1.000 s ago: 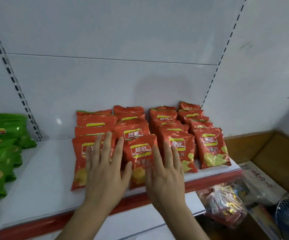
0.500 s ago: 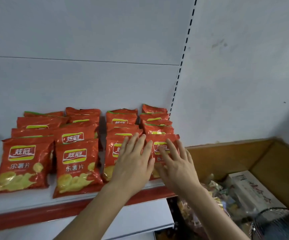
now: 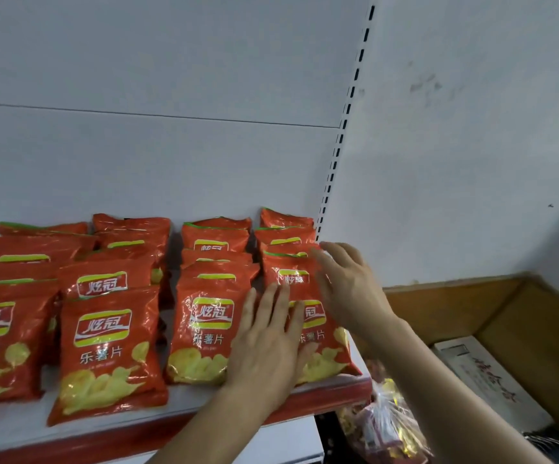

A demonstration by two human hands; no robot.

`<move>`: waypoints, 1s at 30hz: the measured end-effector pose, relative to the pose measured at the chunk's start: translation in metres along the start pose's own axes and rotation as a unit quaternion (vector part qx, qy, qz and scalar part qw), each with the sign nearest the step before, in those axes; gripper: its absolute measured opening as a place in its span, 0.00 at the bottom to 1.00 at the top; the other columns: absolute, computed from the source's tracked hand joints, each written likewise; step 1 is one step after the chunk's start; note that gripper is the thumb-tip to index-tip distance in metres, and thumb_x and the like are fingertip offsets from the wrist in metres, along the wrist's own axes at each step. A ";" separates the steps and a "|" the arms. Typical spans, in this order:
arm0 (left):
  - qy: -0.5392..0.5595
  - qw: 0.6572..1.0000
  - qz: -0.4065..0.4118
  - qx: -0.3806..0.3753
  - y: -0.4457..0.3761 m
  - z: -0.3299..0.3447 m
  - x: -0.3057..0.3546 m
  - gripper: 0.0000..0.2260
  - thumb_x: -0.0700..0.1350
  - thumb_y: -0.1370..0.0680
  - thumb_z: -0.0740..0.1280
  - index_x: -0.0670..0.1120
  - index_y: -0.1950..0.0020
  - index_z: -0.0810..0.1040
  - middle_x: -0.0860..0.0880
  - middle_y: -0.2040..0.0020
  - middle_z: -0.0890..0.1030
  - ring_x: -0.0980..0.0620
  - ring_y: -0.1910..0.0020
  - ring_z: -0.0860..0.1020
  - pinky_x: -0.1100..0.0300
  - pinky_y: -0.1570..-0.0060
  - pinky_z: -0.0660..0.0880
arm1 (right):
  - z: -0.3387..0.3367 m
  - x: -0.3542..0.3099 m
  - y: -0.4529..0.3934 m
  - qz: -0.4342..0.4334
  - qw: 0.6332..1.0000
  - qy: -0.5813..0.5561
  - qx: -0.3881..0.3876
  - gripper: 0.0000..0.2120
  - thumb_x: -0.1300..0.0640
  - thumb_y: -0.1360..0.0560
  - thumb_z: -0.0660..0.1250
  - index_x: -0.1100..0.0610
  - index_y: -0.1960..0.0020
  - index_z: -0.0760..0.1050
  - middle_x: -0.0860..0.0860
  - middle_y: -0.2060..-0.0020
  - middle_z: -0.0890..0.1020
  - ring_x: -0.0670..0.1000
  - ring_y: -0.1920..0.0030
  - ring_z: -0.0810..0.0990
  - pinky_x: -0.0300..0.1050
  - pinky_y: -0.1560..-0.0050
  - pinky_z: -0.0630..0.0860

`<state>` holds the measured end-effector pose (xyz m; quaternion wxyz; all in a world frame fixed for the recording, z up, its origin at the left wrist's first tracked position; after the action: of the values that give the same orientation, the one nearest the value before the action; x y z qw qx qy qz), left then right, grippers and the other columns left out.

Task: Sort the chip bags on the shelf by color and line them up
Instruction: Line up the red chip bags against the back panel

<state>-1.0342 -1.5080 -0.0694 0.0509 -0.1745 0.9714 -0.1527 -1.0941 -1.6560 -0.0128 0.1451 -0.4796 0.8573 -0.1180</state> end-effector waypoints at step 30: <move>-0.024 0.994 -0.105 -0.016 -0.014 0.010 0.032 0.30 0.66 0.16 0.54 0.51 0.20 0.69 0.41 0.17 0.63 0.38 0.16 0.55 0.35 0.23 0.56 | 0.020 0.026 -0.095 -0.120 0.986 -0.084 -0.085 0.12 0.53 0.17 0.65 0.48 0.38 0.84 0.51 0.46 0.81 0.56 0.42 0.80 0.49 0.41 0.77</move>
<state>-1.0580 -1.5350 -0.0760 0.0552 -0.2795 0.9487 -0.1370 -1.0253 -1.7282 -0.0029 0.1603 -0.5976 0.7853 -0.0205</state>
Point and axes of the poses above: each hand's wrist, its own y-axis away from the middle knuckle, its own z-axis out of the palm, x = y × z, the point moved 6 cm from there along -y, towards the middle knuckle
